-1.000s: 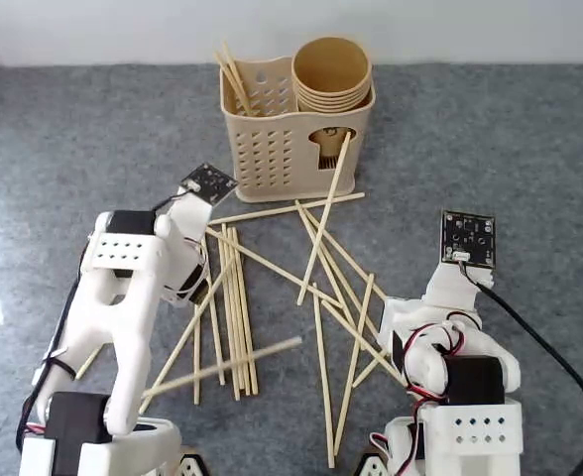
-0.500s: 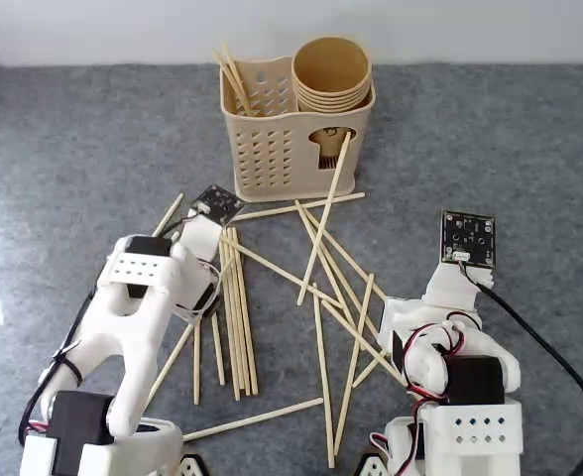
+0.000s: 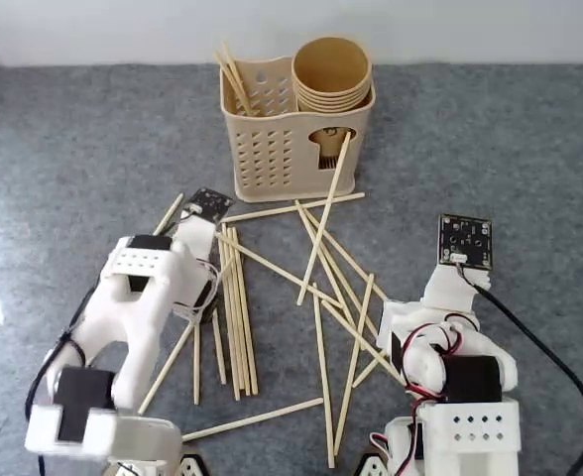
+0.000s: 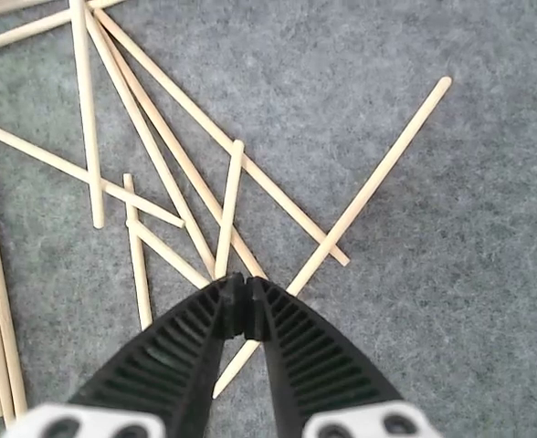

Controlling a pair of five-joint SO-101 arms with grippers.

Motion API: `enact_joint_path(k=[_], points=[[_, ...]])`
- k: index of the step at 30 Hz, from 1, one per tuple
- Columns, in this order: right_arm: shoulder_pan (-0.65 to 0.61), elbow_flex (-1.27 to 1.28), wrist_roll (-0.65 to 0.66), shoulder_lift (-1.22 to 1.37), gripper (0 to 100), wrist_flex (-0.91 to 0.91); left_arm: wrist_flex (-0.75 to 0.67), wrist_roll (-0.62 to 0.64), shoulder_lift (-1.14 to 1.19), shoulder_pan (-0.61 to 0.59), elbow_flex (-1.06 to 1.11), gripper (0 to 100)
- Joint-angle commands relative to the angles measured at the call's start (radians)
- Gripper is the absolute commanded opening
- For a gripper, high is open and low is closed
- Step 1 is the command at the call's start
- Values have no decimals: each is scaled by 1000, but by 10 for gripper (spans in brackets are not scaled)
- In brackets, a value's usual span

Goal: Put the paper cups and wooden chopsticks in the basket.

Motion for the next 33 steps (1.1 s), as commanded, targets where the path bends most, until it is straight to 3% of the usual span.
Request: enact_joint_path(k=[1, 8, 15, 24, 28, 33], points=[[10, -11, -14, -13, 8, -16, 21, 11, 29, 2, -56, 133], [10, -9, -14, -13, 8, -16, 20, 3, 31, 6, -54, 17], [8, -8, -14, -13, 8, -16, 72, -48, 11, 3, -65, 13], [7, -6, -14, -13, 8, -16, 196, -58, -500, 5, -67, 12], [7, -6, -14, -13, 8, -16, 189, -54, -684, 5, -71, 12], [5, -6, -15, -13, 8, -16, 95, -40, -729, 0, -71, 12]])
